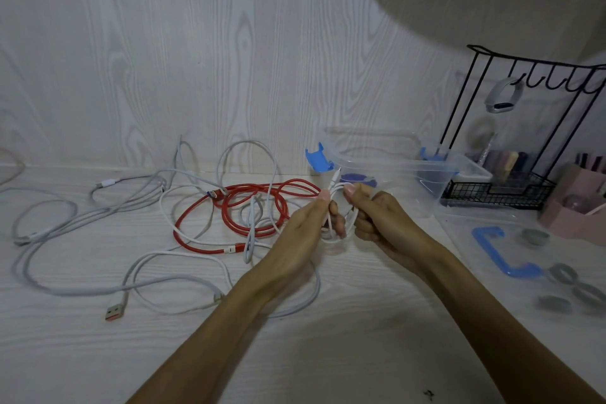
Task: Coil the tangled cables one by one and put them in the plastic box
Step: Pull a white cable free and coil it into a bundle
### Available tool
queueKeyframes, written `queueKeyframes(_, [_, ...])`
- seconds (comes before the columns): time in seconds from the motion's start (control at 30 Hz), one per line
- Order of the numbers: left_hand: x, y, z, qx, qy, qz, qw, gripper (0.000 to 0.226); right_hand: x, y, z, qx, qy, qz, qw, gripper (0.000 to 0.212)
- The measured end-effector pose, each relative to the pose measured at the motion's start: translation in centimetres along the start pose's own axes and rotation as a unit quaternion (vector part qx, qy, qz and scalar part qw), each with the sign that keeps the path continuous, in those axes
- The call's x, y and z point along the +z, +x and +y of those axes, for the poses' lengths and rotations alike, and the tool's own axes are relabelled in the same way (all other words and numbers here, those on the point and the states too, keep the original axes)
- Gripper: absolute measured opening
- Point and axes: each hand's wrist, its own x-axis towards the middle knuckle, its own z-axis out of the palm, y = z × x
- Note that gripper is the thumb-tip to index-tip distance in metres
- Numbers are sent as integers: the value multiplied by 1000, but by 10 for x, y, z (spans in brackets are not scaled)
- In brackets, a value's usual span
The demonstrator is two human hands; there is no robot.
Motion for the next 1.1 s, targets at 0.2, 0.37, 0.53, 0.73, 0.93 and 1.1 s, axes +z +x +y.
queueKeyframes(0.2, [-3,0,0,-49,-52,5,997,34,5,0,-11,154,-102,5,983,18])
queueKeyframes(0.37, [-6,3,-2,-73,-69,41,994,32,-4,-10,-42,249,-205,-56,945,70])
queueKeyframes(0.53, [-12,4,-10,-65,-31,113,991,35,2,0,-49,136,-218,-5,967,28])
queueKeyframes(0.73, [-22,6,-16,-53,-55,176,981,38,11,16,-24,60,-161,-2,985,35])
queueKeyframes(0.93, [-26,9,-12,-26,-52,166,984,36,11,14,-3,29,-82,68,994,21])
queueKeyframes(1.1, [-22,5,-8,-15,-57,153,987,35,26,17,9,32,-52,176,982,19])
